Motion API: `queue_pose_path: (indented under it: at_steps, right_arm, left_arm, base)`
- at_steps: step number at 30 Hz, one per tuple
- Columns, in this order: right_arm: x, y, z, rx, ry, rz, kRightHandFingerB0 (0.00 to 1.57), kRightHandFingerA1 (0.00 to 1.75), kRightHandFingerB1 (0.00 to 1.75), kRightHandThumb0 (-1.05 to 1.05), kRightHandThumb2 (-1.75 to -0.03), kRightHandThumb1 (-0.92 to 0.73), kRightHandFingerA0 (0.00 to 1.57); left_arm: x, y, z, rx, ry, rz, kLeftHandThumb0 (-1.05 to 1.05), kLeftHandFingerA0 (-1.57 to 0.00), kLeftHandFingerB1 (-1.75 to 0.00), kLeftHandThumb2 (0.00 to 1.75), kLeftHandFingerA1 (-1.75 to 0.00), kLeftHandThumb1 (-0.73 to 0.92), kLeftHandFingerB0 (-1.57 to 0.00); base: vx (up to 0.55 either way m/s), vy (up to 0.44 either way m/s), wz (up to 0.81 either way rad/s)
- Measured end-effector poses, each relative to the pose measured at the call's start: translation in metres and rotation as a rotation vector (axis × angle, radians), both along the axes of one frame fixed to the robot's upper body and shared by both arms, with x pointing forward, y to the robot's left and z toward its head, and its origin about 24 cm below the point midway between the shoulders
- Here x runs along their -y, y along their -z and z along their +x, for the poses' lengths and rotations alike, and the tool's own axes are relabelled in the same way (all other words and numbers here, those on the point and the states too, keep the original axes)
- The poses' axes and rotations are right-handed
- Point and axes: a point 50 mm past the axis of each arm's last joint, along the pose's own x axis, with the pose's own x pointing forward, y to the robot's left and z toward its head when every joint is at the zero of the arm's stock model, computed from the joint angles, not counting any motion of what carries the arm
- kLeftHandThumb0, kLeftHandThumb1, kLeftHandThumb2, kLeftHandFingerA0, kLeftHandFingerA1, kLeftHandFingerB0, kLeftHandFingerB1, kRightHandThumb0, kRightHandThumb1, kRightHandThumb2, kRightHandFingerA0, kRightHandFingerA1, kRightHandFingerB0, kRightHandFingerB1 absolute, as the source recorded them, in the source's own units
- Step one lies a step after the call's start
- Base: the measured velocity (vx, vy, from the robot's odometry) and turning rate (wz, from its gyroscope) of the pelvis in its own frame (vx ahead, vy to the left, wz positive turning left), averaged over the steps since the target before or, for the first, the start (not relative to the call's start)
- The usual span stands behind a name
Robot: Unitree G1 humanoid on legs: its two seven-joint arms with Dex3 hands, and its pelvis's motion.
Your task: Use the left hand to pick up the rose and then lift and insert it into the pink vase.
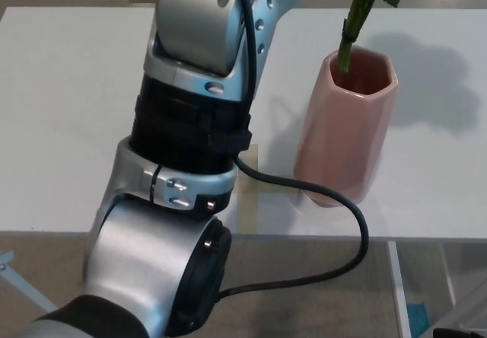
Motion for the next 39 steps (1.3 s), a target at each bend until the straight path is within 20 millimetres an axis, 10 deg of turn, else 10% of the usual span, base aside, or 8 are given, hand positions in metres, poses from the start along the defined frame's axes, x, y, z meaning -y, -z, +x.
queue_pose_path:
  at_steps: [39]
  right_arm:
    - [-0.002, -0.005, 0.011, 0.023, -0.017, 0.010, 0.56, 0.51, 0.47, -0.22, -0.58, -0.63, 0.61]
  left_arm:
    - [0.017, 0.029, 0.010, -0.038, -0.028, 0.066, -0.17, -0.88, -0.88, 0.70, -1.49, 0.78, -0.80]
  base:
    - [0.00, 0.000, 0.00]
